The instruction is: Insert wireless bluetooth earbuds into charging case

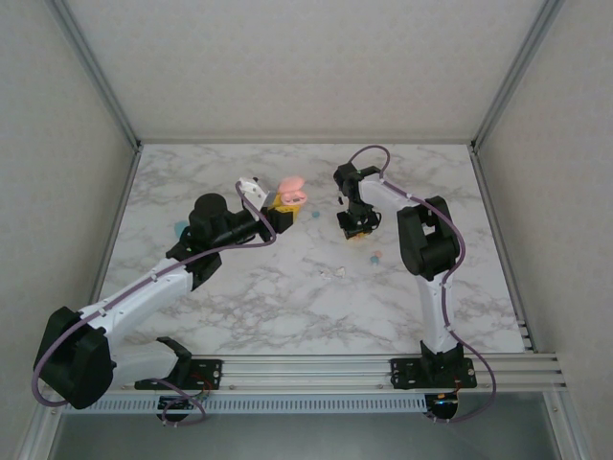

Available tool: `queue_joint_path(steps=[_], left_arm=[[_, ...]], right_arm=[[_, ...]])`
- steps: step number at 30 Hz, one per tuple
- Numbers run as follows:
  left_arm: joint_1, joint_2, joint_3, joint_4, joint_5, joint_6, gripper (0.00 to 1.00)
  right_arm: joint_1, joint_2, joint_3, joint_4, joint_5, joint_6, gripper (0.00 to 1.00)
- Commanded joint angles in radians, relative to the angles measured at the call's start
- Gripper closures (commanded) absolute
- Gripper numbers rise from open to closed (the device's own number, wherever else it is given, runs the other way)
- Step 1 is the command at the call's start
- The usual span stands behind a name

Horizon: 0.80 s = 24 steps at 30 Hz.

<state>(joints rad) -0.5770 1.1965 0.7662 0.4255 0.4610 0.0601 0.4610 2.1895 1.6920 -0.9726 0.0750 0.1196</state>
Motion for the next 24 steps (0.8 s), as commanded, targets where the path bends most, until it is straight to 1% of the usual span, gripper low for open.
queue_joint_path(steps=[1,7,11,14,16,18,19,22,24], left_arm=[[-0.006,-0.021,0.013,0.006,-0.013,0.01,0.85],[-0.006,-0.015,0.015,0.01,-0.01,0.009,0.85],[-0.006,-0.018,0.013,0.009,-0.012,0.009,0.85],[-0.006,-0.017,0.012,0.006,-0.014,0.009,0.85],[-0.006,-0.018,0.011,0.007,-0.017,0.008,0.85],[-0.006,-0.018,0.007,0.011,-0.023,0.009,0.85],[-0.005,-0.018,0.006,0.012,-0.024,0.013,0.85],[0.008,-0.018,0.001,0.013,-0.028,0.023,0.85],[0.026,-0.017,-0.011,0.031,-0.028,0.017,0.85]], right_arm=[[-0.001,-0.003,-0.007,-0.021,-0.018,0.015,0.77],[-0.001,0.013,-0.011,-0.026,-0.015,0.014,0.76],[-0.004,0.014,-0.02,-0.024,-0.021,0.021,0.79],[-0.009,-0.015,-0.034,-0.01,-0.043,0.036,0.8],[-0.019,-0.05,-0.05,0.007,-0.077,0.046,0.83],[-0.034,-0.099,-0.072,0.033,-0.144,0.064,0.83],[-0.045,-0.132,-0.088,0.051,-0.206,0.075,0.83],[-0.082,-0.243,-0.151,0.136,-0.417,0.123,0.83],[-0.109,-0.305,-0.193,0.205,-0.598,0.169,0.83]])
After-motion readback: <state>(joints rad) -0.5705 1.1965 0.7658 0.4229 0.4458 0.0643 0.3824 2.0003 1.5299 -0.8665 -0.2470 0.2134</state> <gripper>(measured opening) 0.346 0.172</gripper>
